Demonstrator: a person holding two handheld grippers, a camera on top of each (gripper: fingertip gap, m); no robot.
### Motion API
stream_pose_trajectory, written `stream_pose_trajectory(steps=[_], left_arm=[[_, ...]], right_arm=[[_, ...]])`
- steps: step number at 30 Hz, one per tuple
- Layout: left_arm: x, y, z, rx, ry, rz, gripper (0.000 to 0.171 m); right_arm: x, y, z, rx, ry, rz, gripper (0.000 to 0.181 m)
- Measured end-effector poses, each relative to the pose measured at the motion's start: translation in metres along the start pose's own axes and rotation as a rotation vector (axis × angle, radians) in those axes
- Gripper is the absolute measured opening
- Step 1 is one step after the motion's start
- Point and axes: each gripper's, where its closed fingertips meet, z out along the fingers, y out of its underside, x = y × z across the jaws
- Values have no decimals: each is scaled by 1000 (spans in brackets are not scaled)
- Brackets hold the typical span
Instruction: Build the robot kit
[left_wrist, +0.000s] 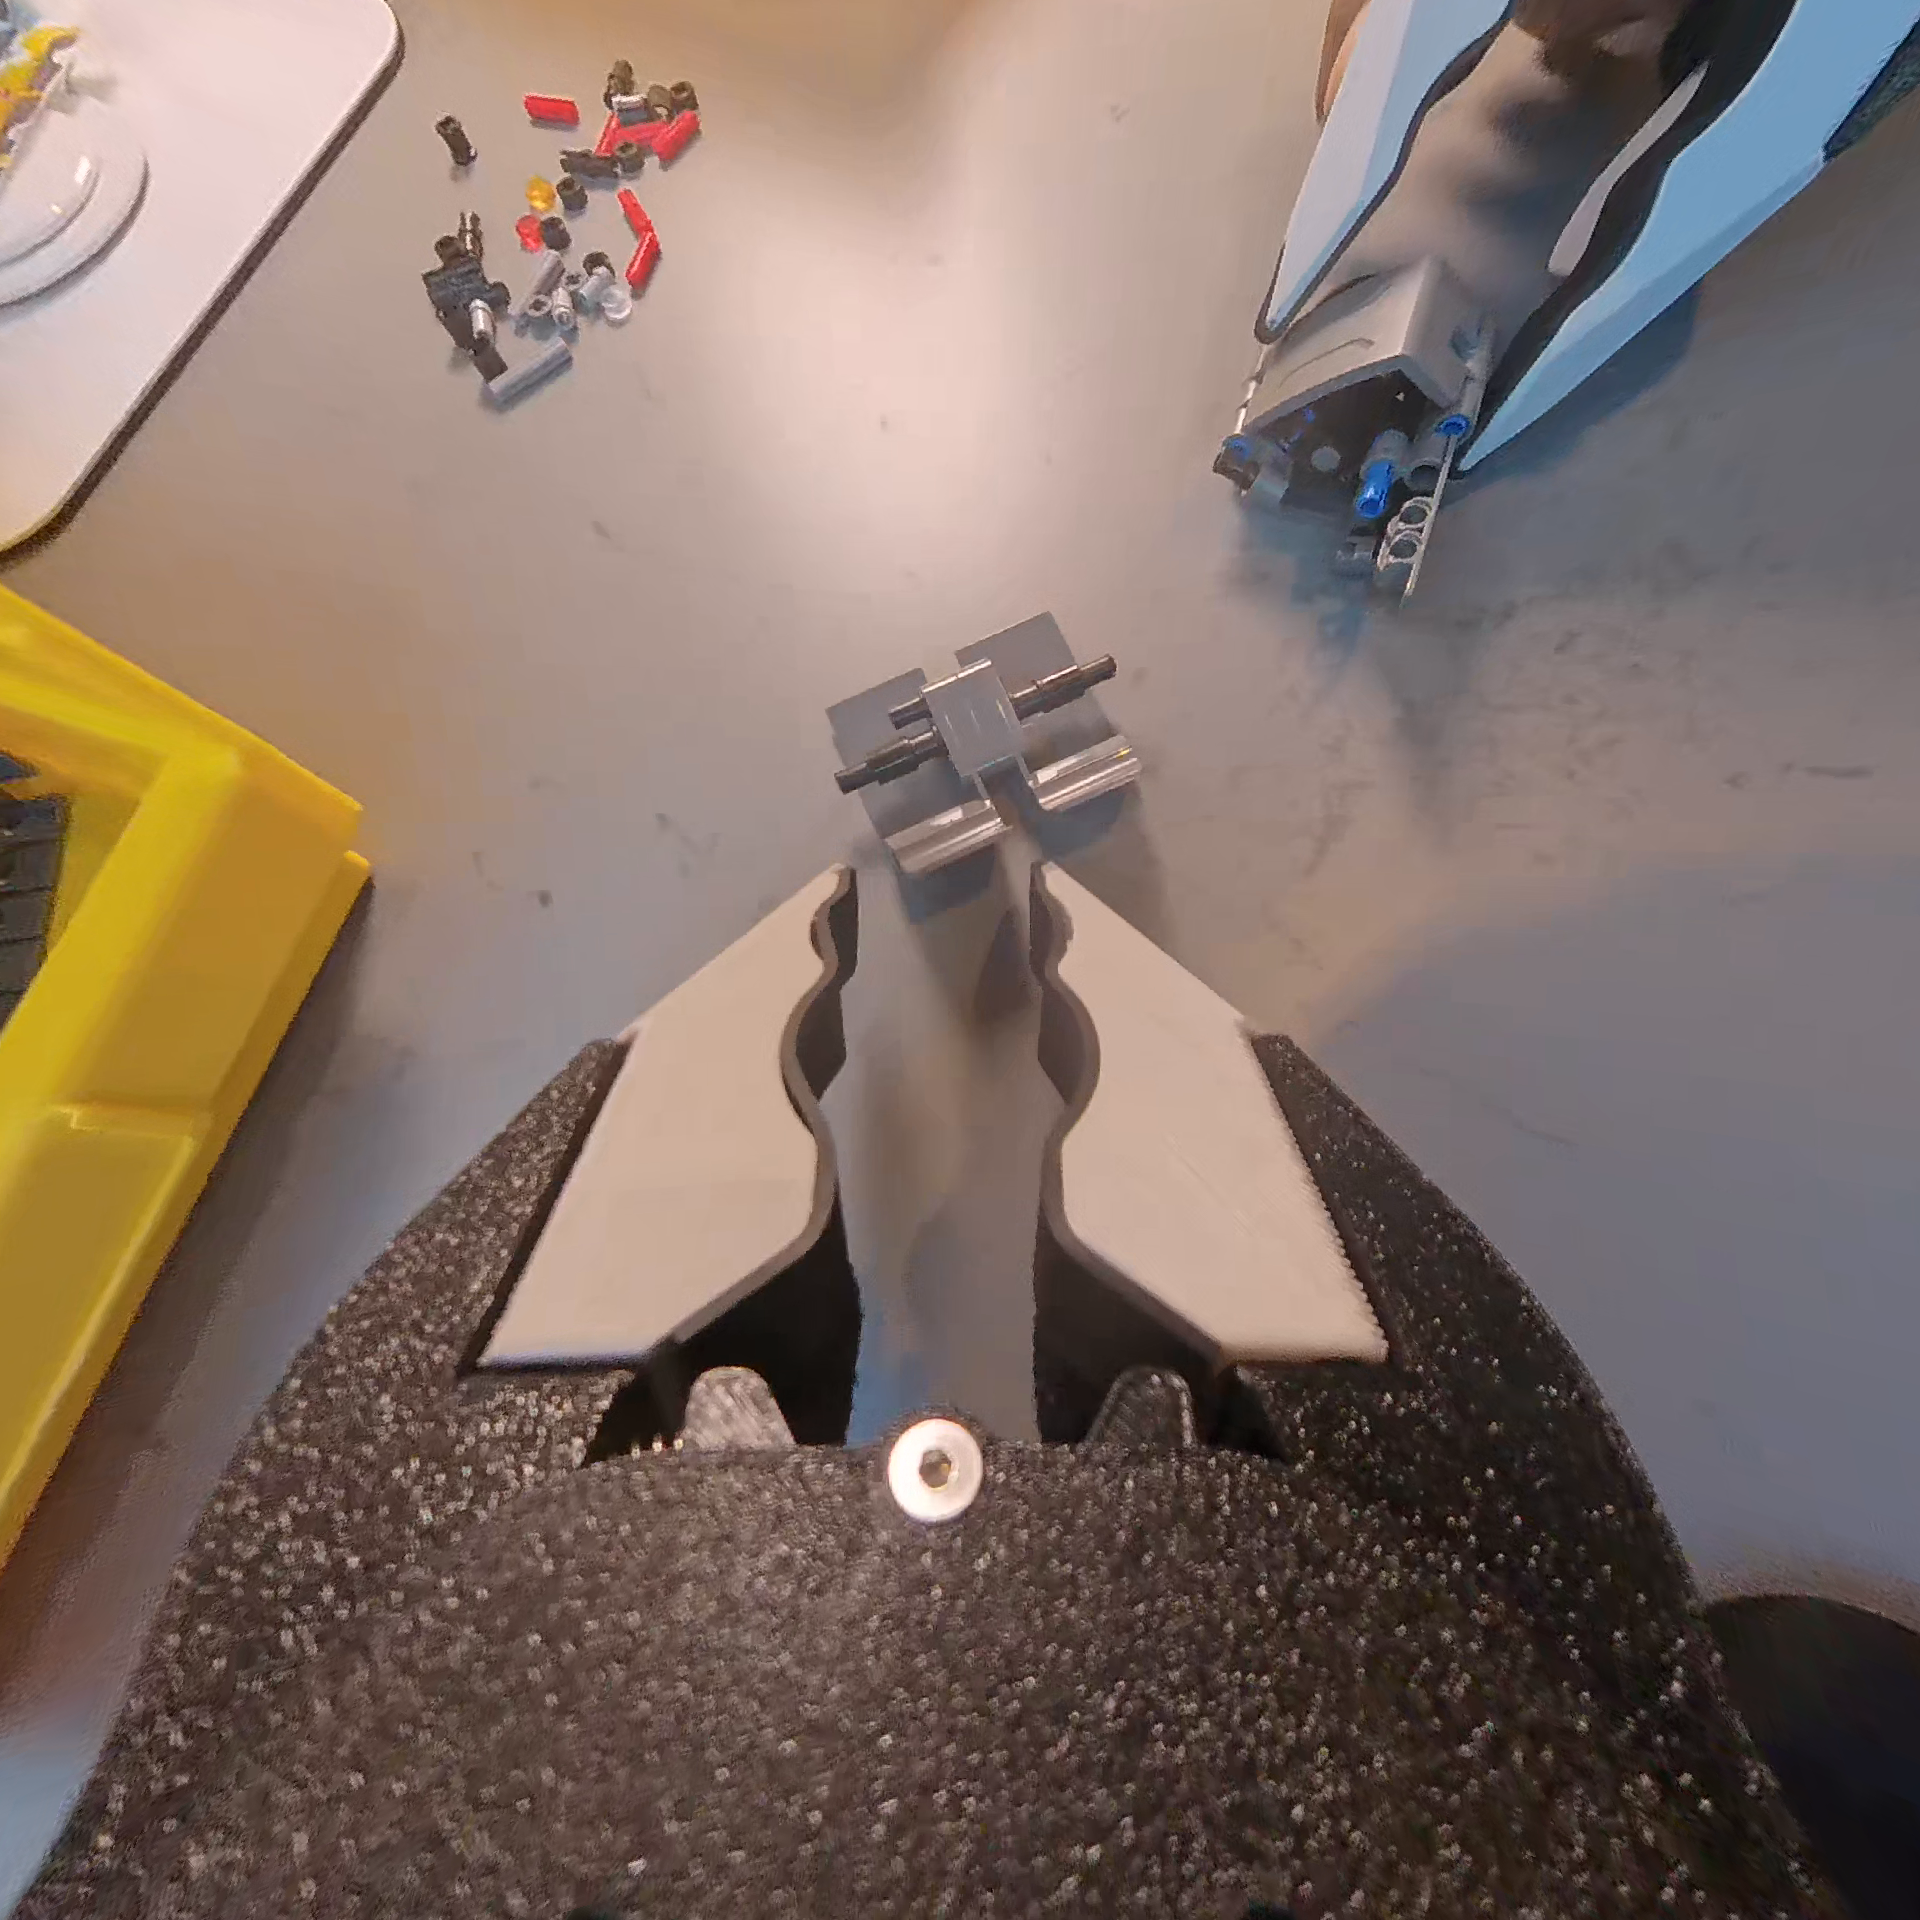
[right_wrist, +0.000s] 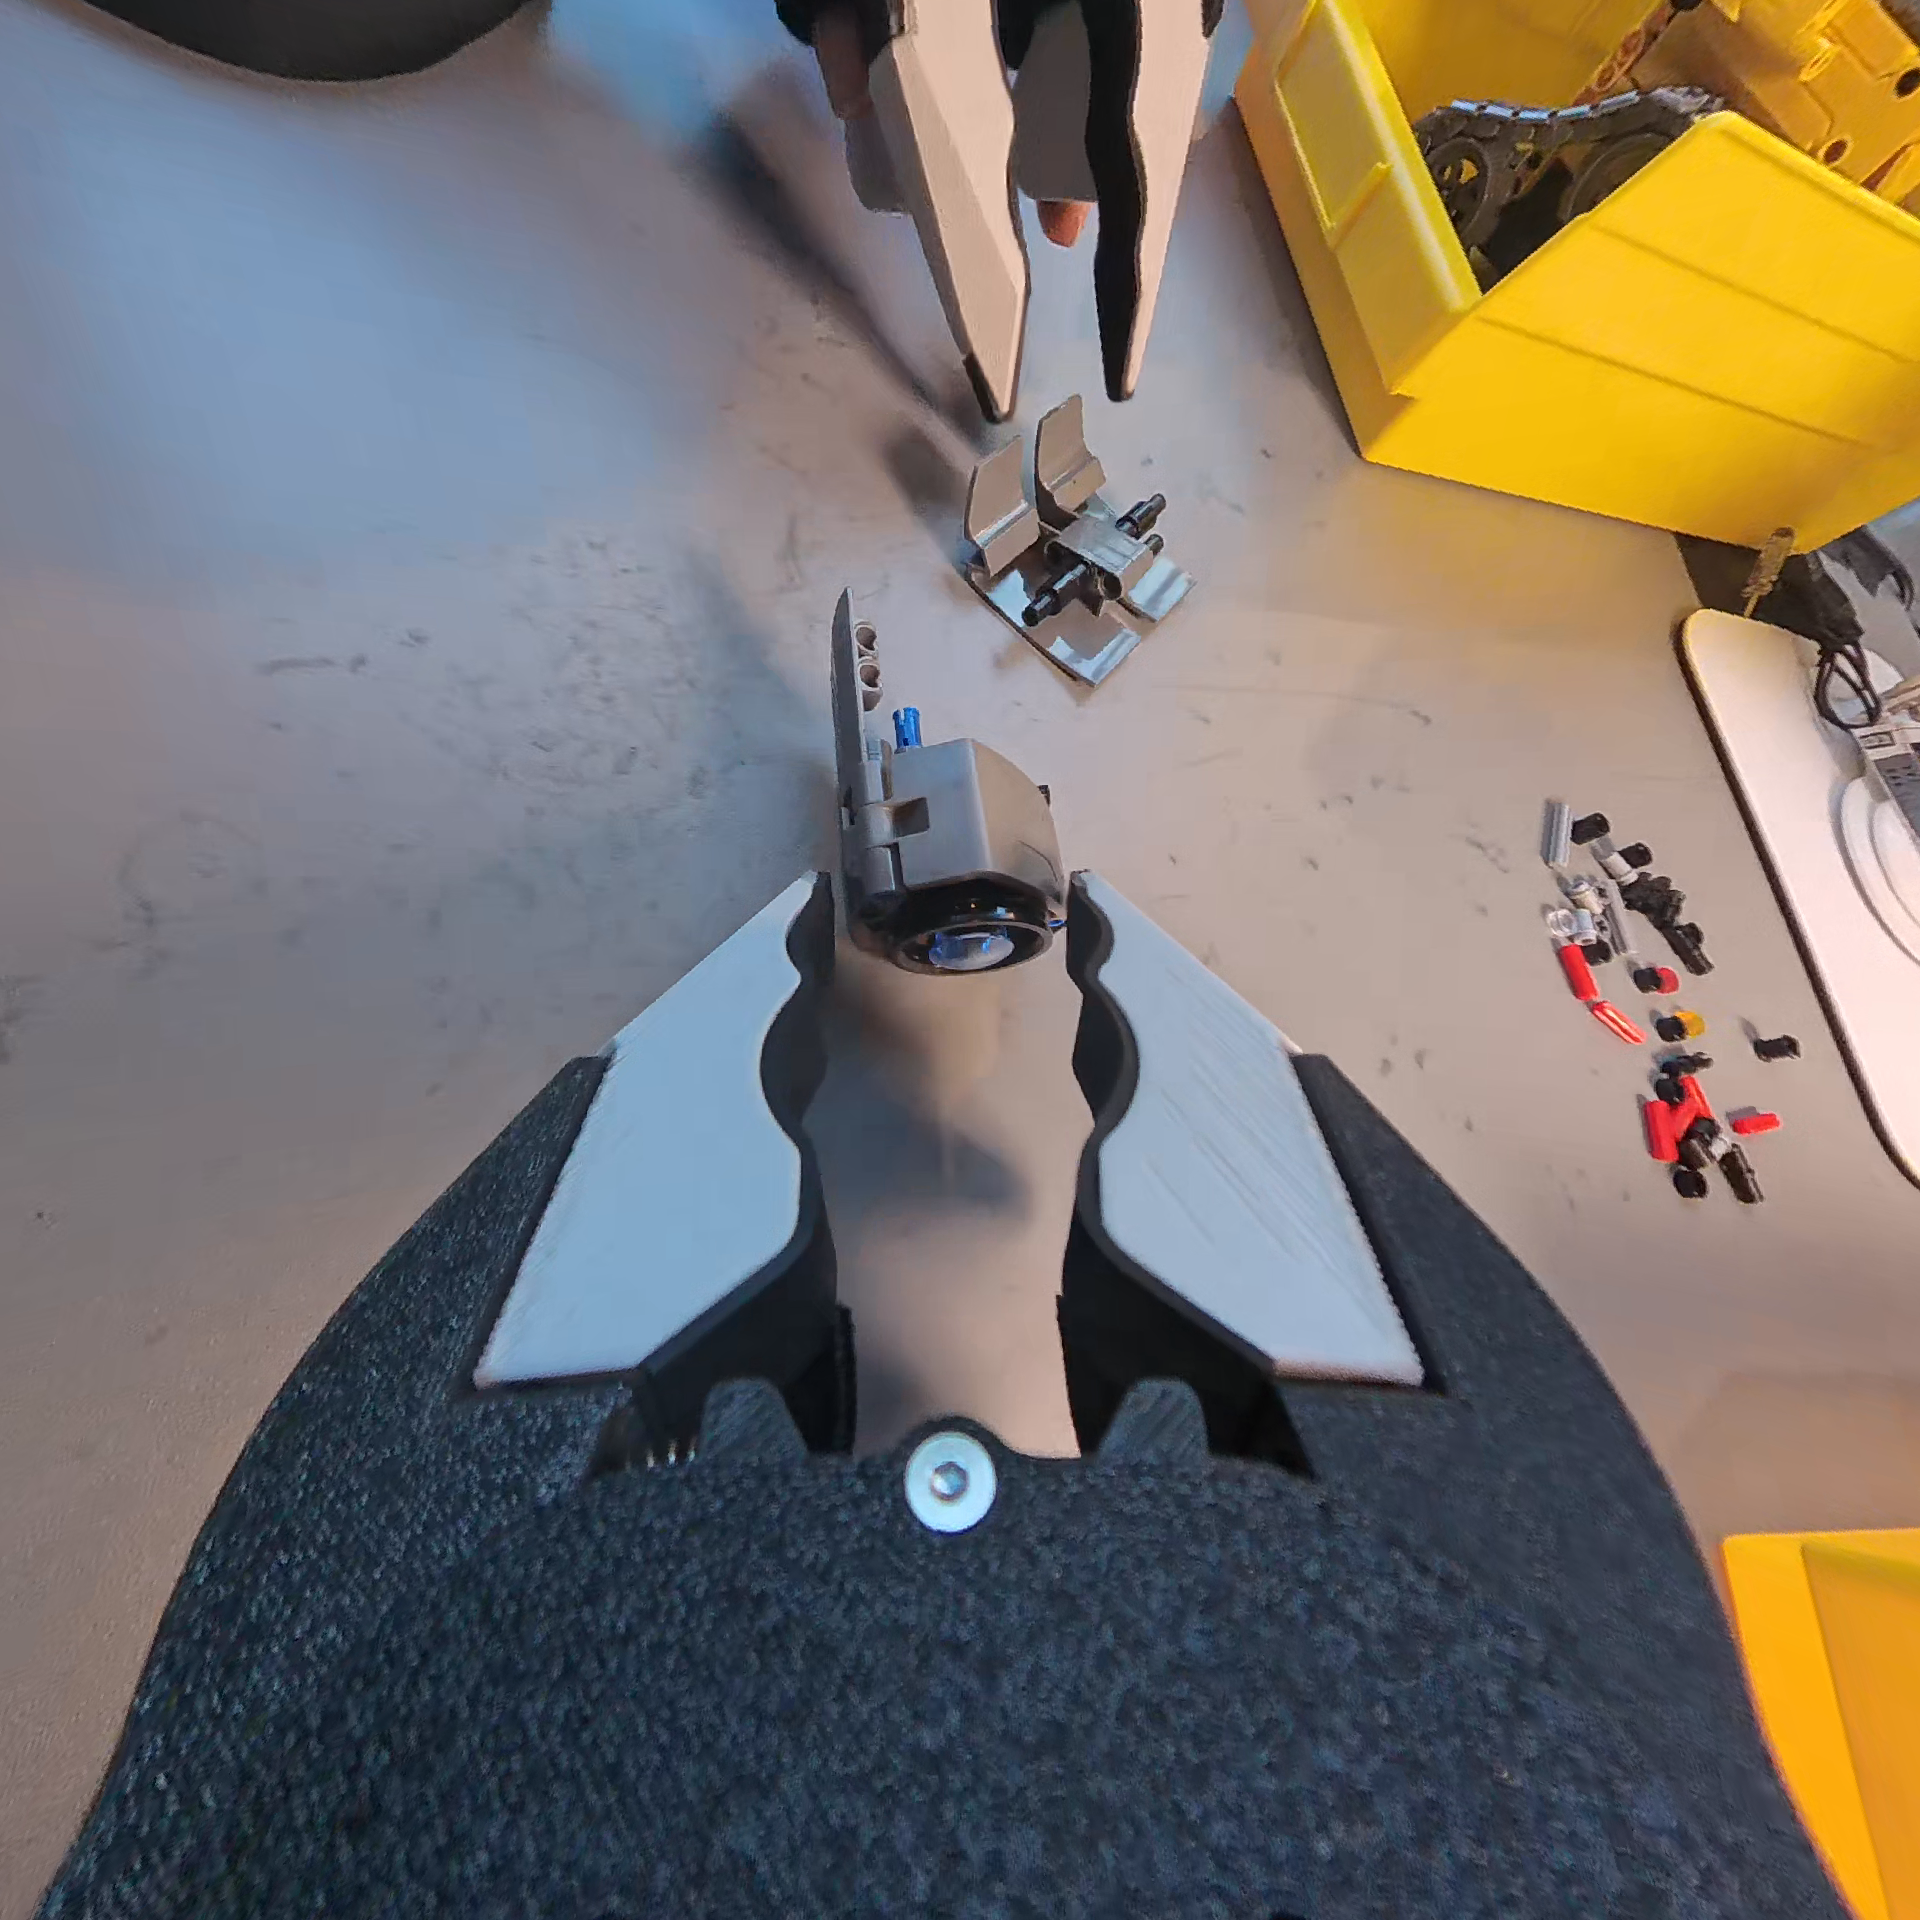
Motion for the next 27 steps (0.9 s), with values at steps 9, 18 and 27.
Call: stream_pose_trajectory(steps=[9,18,27], left_arm=[[14,-1,9,-16,118,-263,72],[7,-1,15,-8,65,-224,44],[-8,-4,7,51,40,-272,42]], right_arm=[[5,-1,-2,5,22,25,44],[7,5,-1,10,-10,62,39],[9,8,0,0,-12,64,38]])
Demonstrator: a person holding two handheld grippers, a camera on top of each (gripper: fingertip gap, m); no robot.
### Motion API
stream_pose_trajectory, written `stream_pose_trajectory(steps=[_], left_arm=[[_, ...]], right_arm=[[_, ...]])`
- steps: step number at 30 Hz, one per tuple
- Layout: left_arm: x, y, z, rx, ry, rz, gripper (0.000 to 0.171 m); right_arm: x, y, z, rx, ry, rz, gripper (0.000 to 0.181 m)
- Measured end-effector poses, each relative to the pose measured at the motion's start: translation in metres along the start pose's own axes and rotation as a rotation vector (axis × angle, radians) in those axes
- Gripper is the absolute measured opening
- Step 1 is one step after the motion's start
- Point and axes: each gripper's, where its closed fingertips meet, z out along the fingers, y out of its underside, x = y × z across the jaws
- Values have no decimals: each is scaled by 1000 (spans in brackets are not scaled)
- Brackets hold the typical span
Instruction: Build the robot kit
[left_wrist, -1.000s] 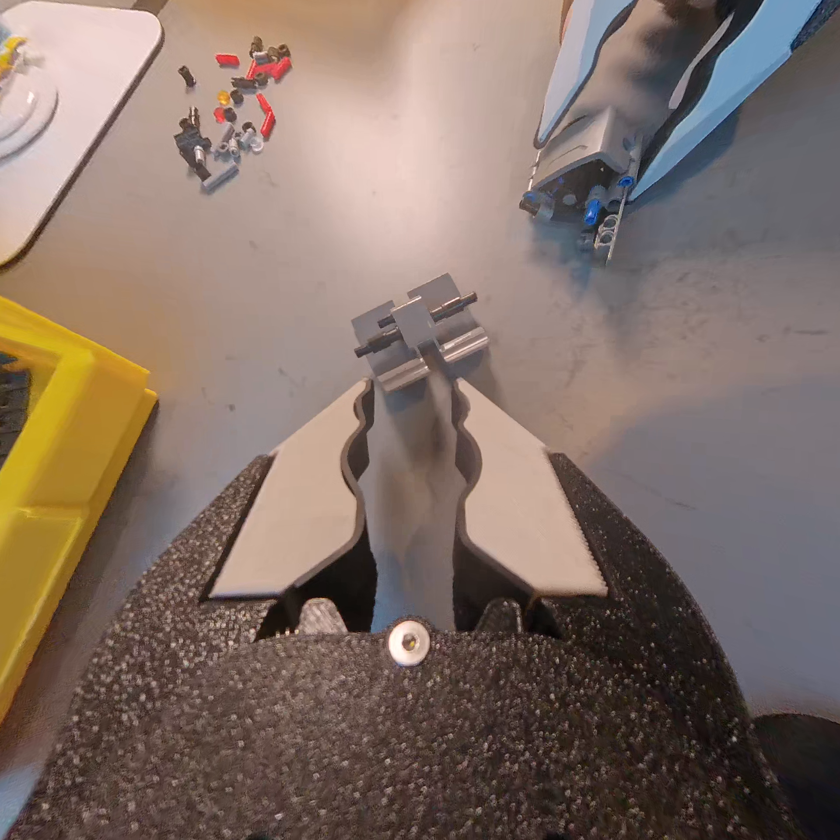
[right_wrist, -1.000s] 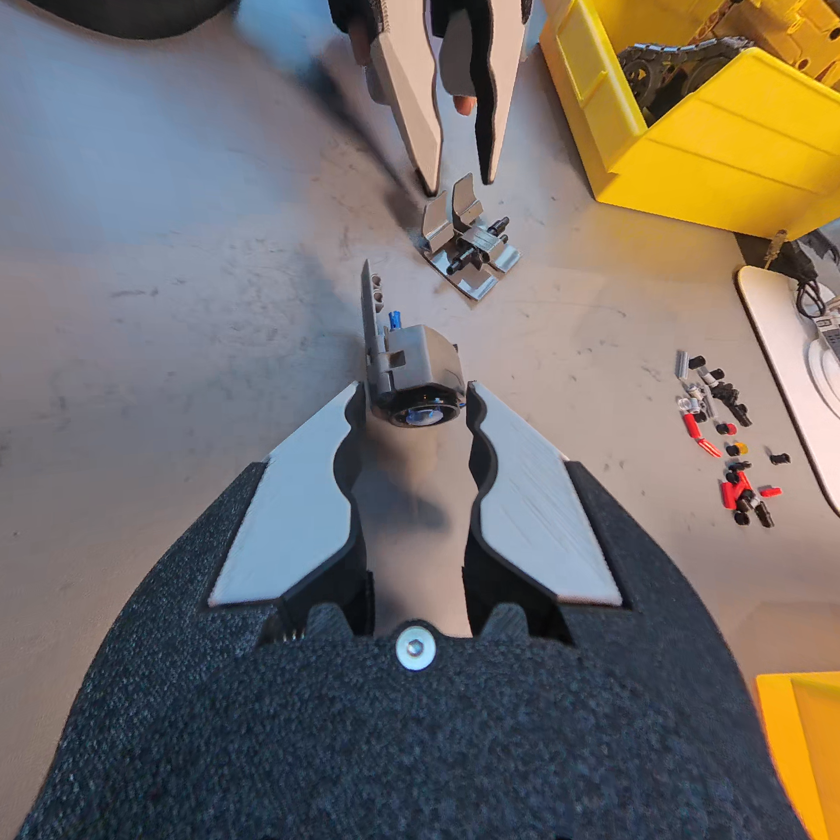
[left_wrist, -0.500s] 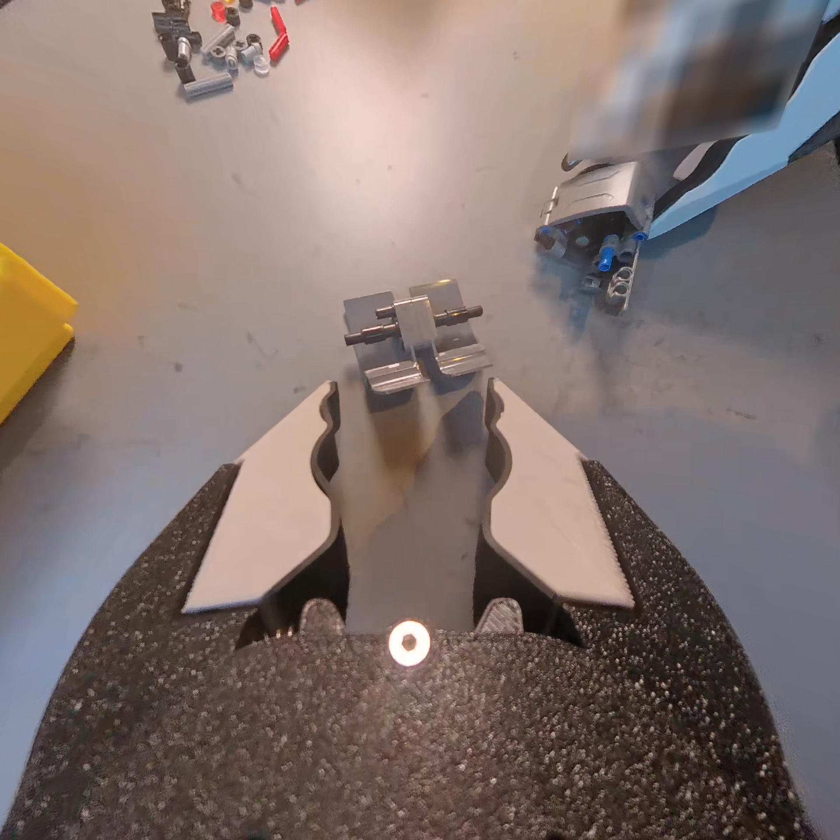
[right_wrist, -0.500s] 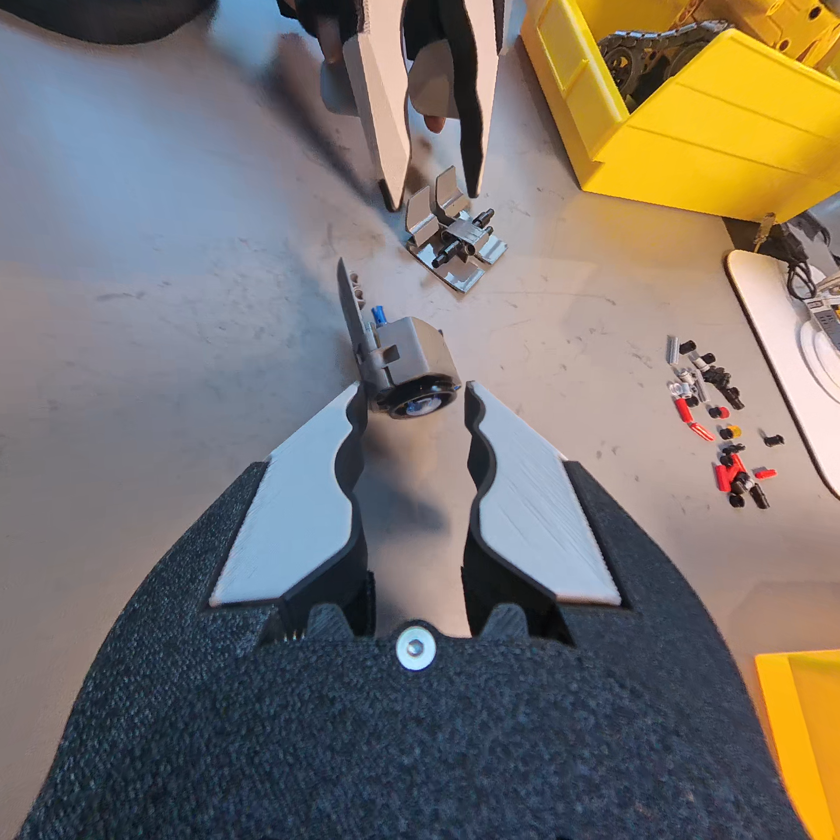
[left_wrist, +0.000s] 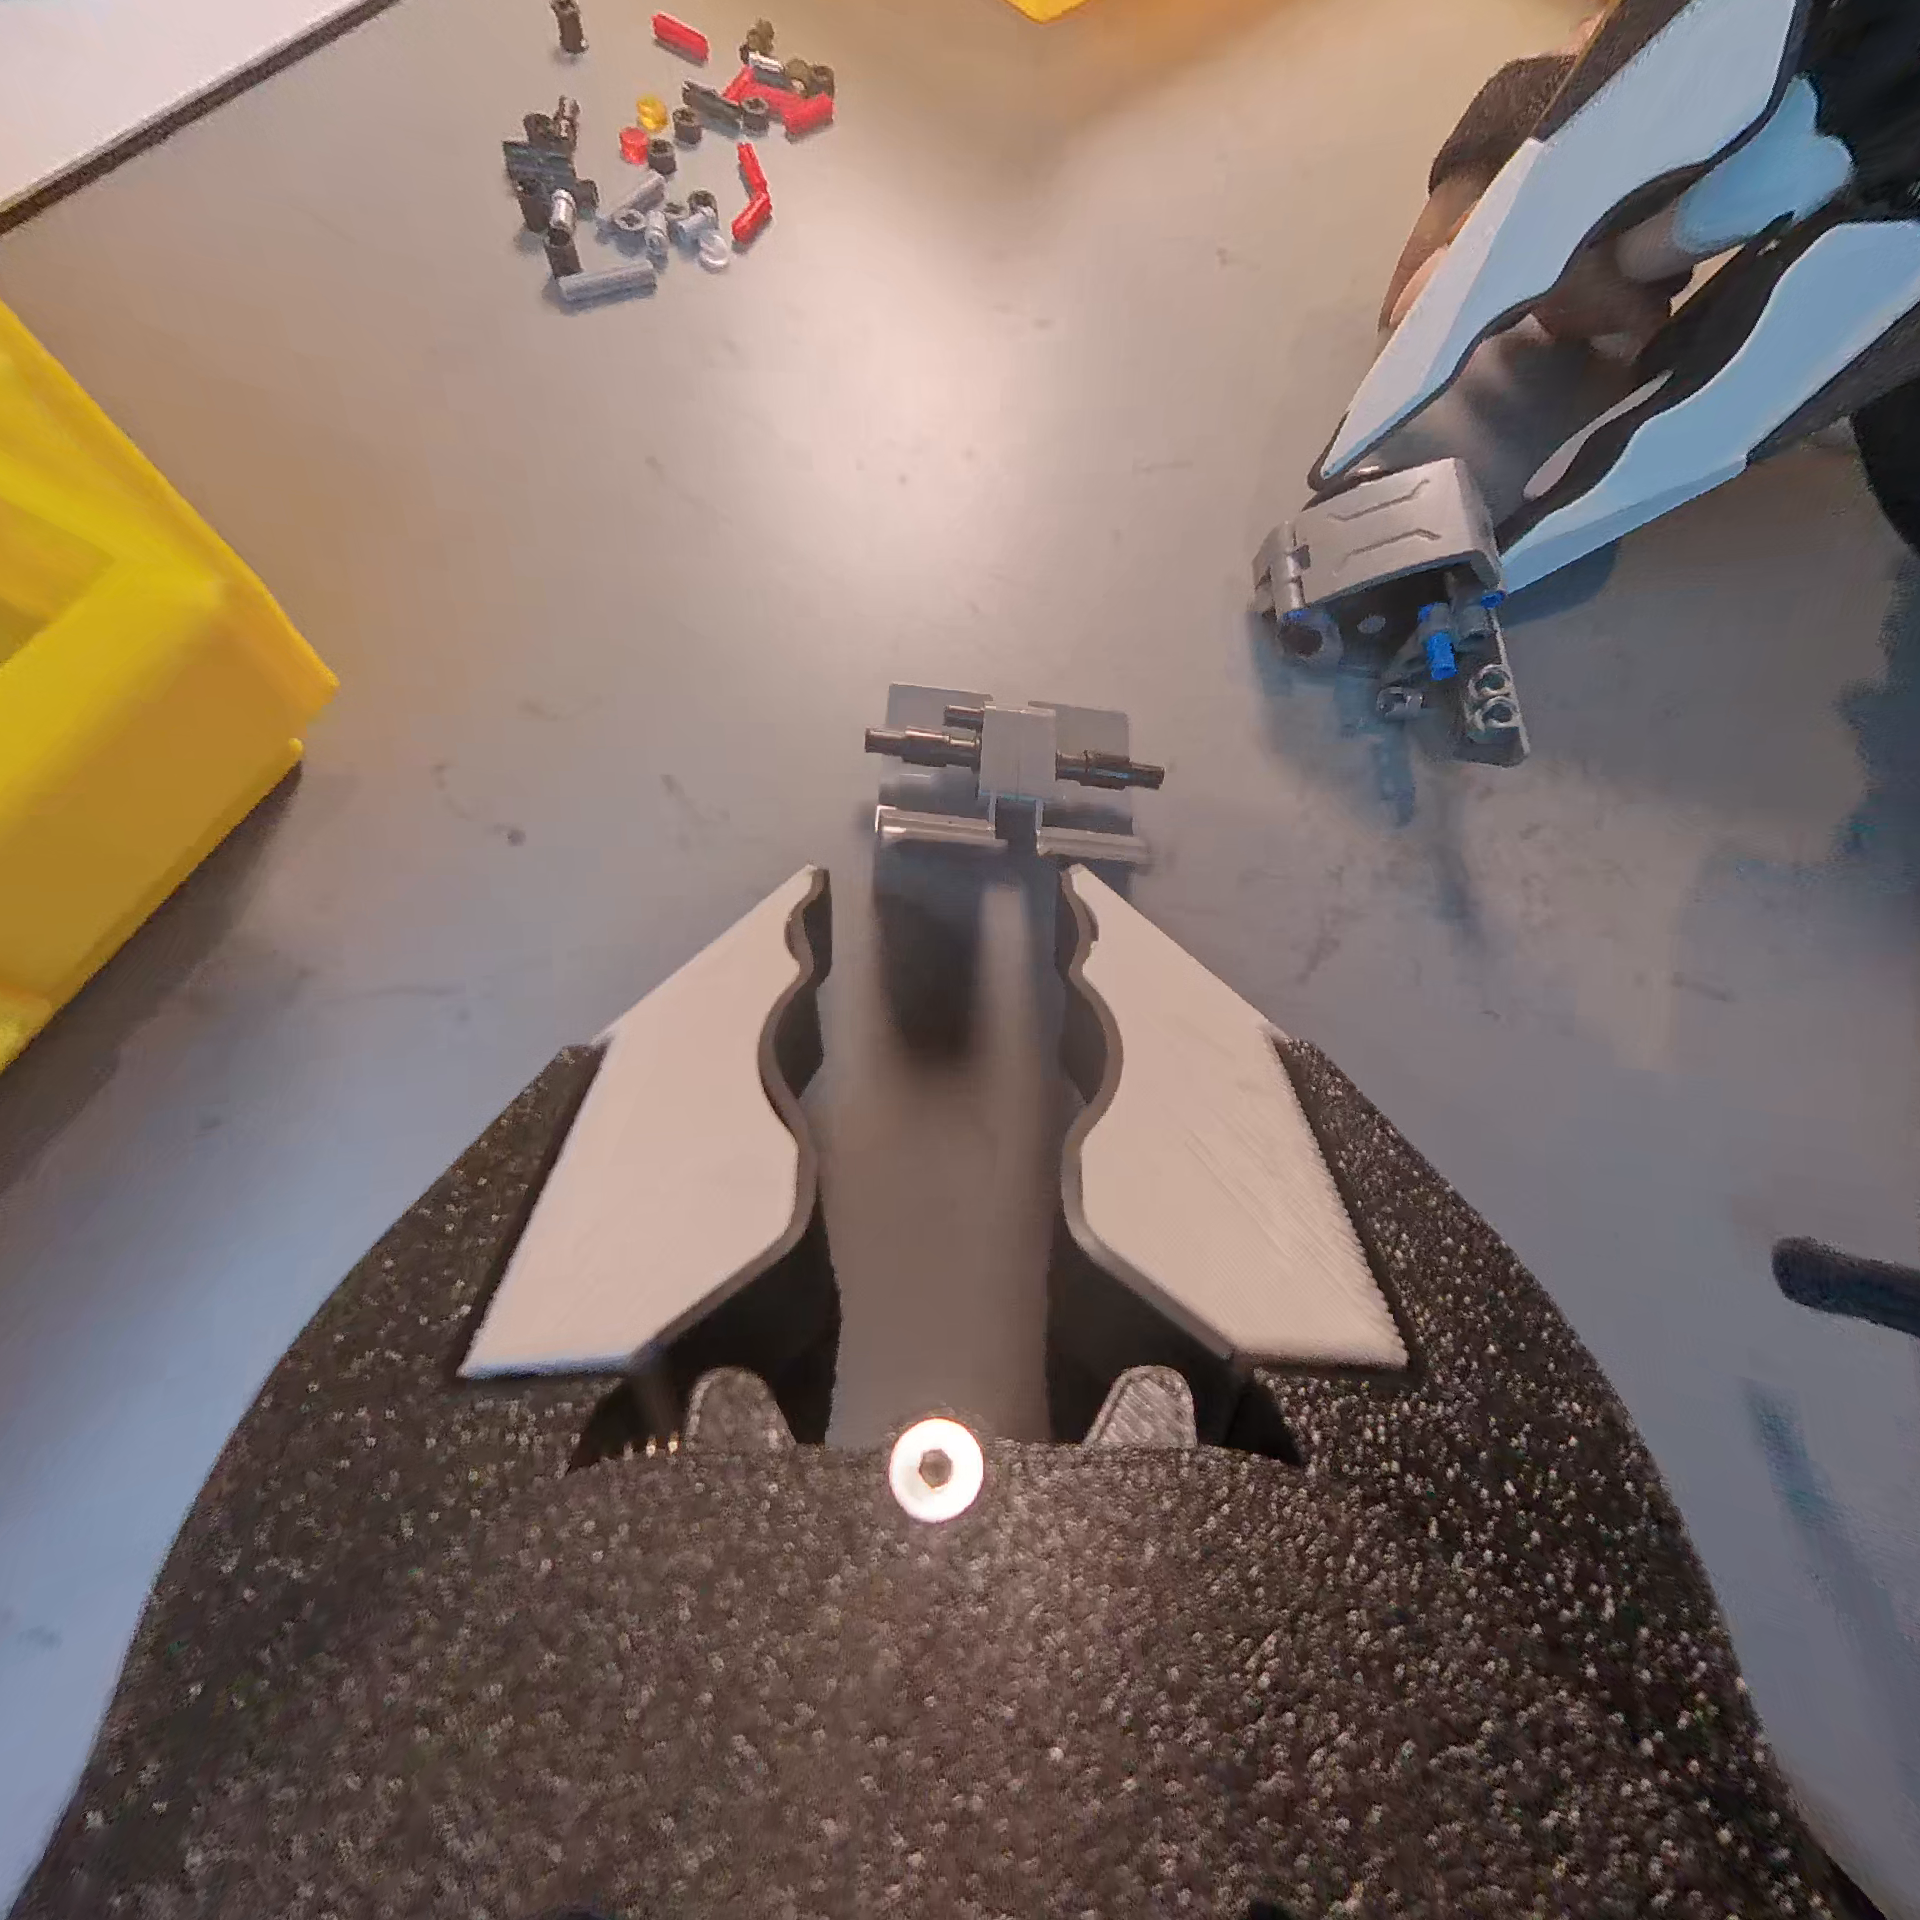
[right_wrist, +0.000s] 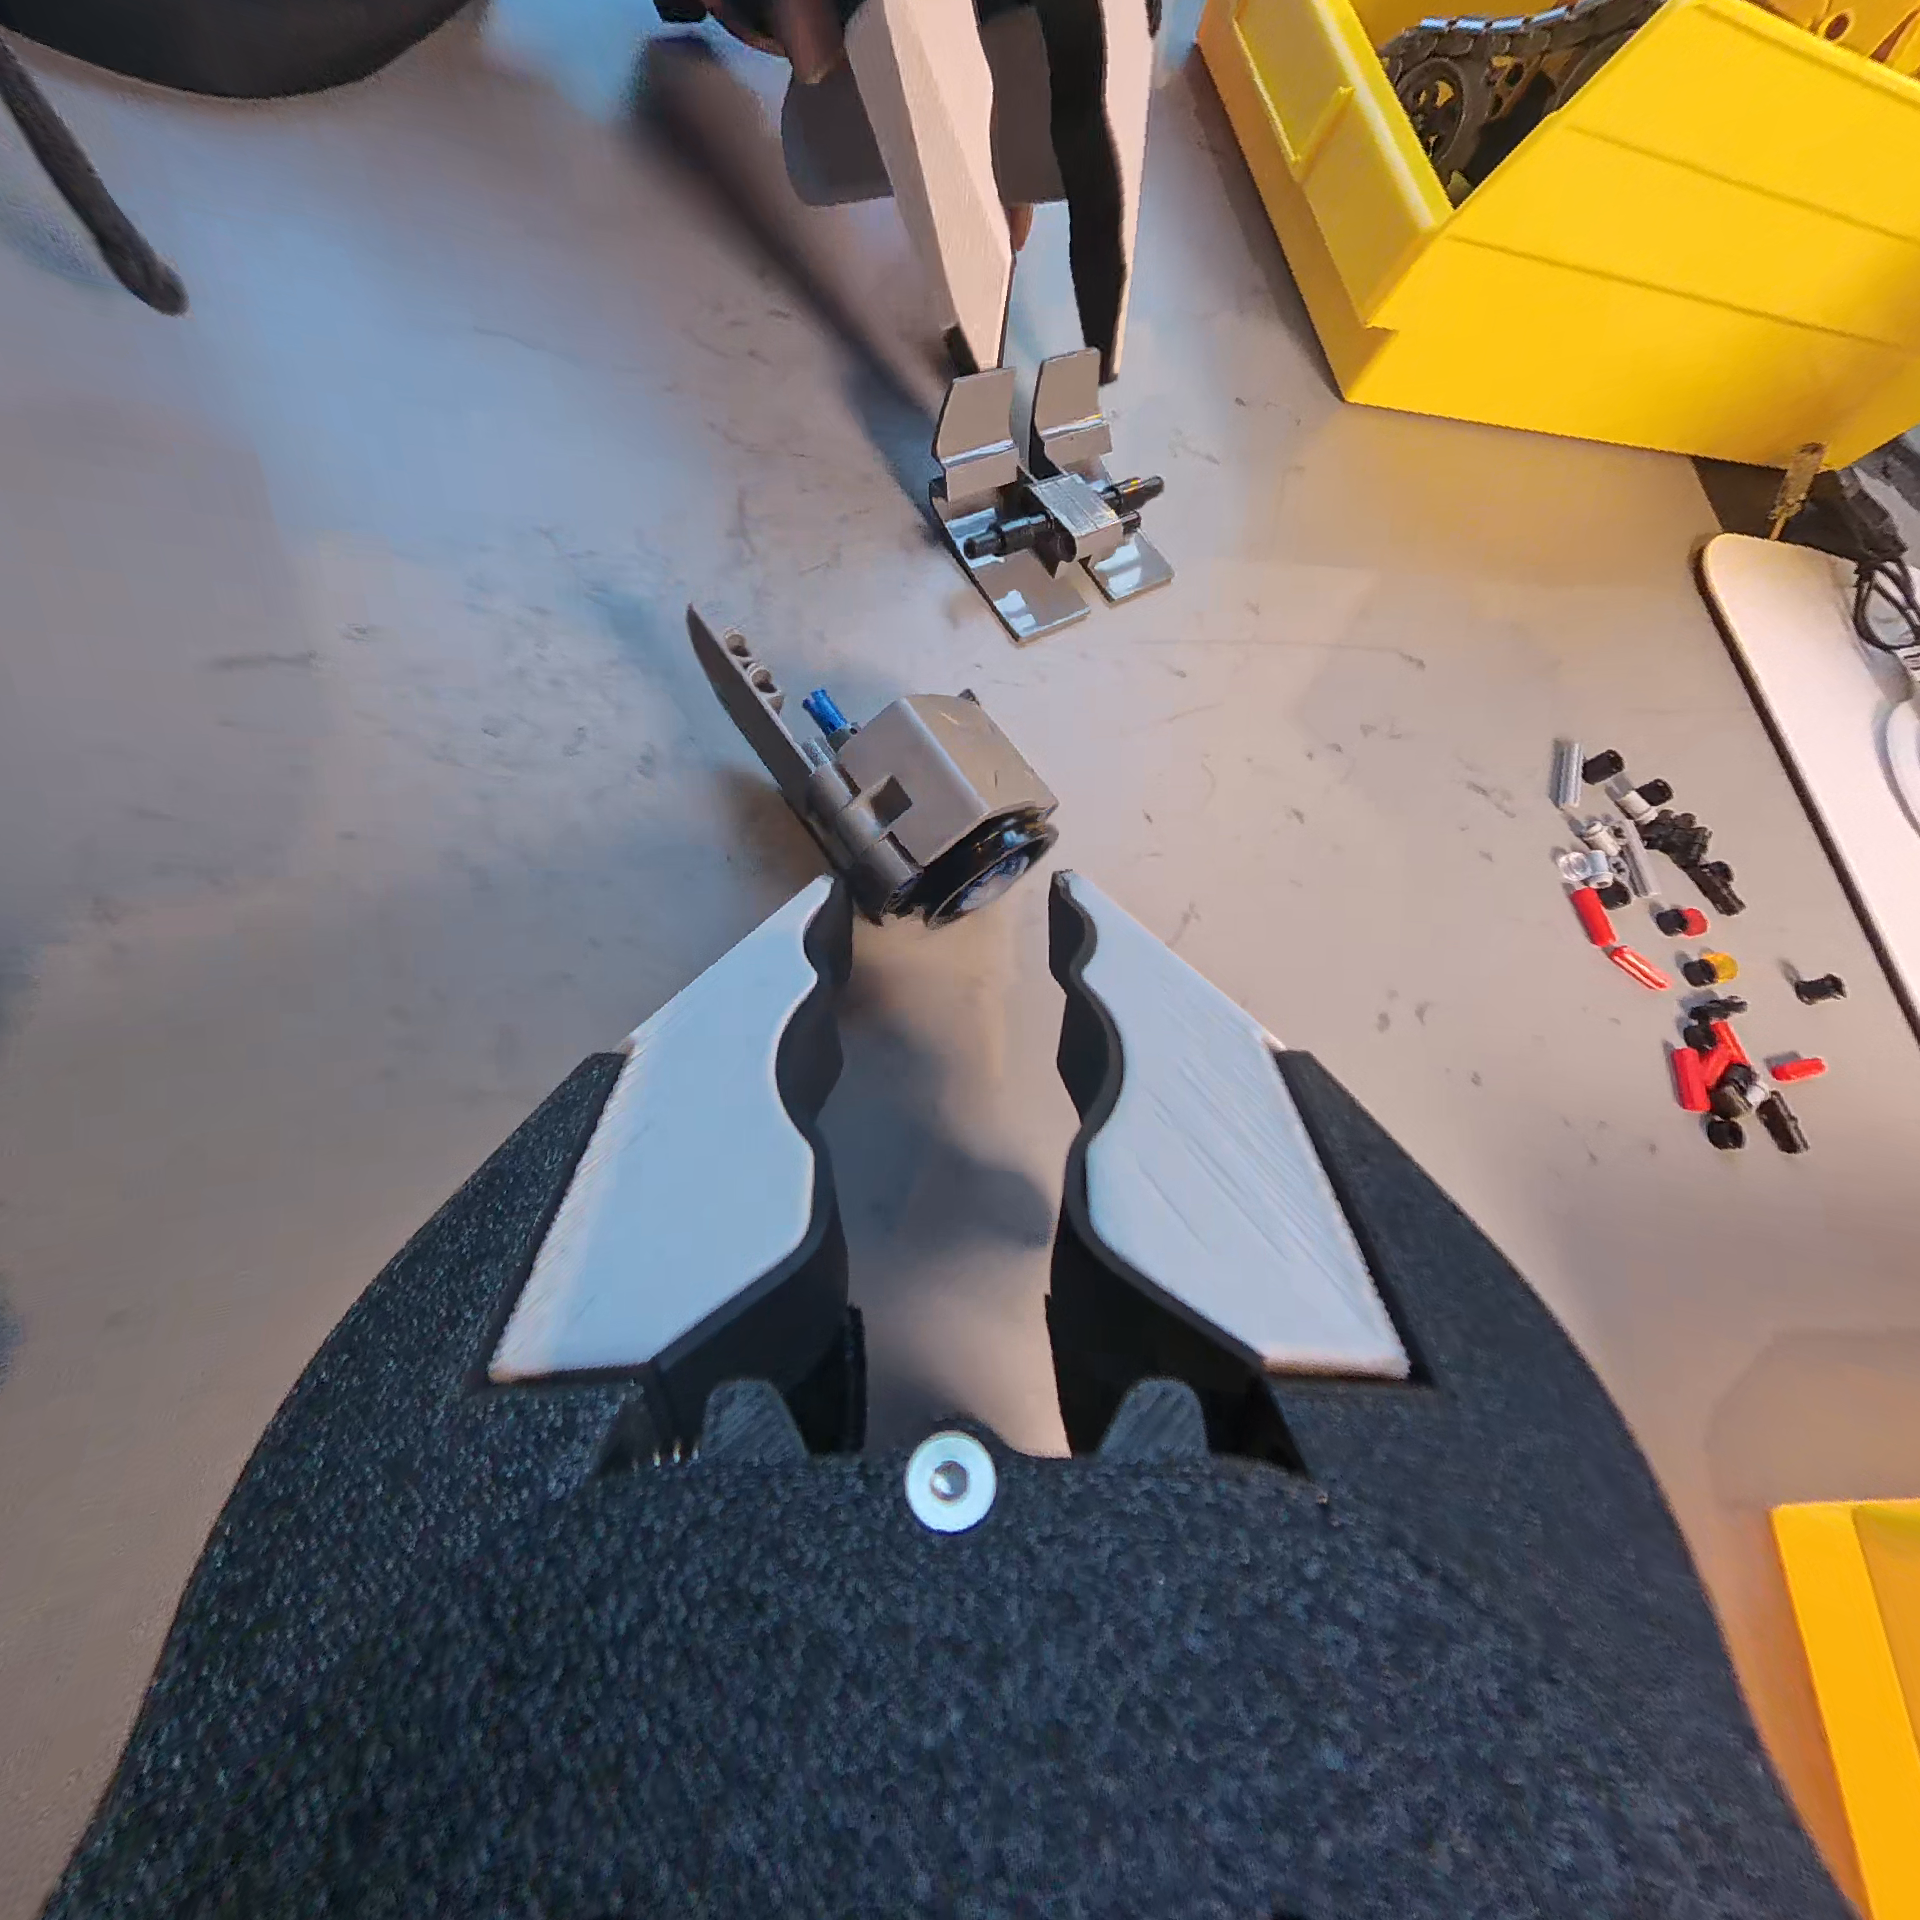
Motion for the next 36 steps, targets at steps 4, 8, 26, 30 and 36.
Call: stream_pose_trajectory(steps=[4,8,26,30,36], left_arm=[[5,0,-3,11,56,-13,52],[16,-2,-3,24,117,-10,62],[7,7,7,-39,16,59,39],[8,5,4,-29,26,59,46],[10,5,2,-25,41,67,55]], right_arm=[[0,0,0,-2,0,-2,38],[-1,2,0,-12,1,-10,38],[-1,4,1,-24,7,-12,38],[0,6,0,-25,14,-16,38],[0,5,-1,-16,11,-17,40]])
